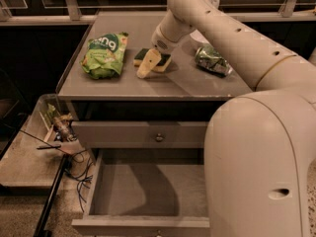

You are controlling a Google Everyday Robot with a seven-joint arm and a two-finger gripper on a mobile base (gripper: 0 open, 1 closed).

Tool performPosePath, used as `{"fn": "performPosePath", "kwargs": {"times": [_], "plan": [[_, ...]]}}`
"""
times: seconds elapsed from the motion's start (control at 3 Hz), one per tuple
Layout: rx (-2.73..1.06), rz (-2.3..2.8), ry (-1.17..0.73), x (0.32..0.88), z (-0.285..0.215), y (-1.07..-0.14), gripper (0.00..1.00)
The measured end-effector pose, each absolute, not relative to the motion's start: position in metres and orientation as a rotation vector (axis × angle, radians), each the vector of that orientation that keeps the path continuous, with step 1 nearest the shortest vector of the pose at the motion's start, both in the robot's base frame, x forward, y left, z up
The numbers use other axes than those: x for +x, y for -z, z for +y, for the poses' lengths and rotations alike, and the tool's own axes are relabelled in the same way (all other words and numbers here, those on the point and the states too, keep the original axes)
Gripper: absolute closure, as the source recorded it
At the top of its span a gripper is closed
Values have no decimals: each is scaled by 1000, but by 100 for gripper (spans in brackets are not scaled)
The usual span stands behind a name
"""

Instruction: Place sponge into middle drawer

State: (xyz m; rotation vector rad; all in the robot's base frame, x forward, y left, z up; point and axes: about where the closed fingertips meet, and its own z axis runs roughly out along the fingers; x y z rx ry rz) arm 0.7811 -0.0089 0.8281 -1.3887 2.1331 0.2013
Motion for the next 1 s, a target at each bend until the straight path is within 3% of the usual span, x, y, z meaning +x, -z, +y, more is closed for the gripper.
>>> {"fn": "performPosePath", "kwargs": {"times": [1.0], "plan": [[-1389, 2133, -201, 781, -9, -828, 87]]}}
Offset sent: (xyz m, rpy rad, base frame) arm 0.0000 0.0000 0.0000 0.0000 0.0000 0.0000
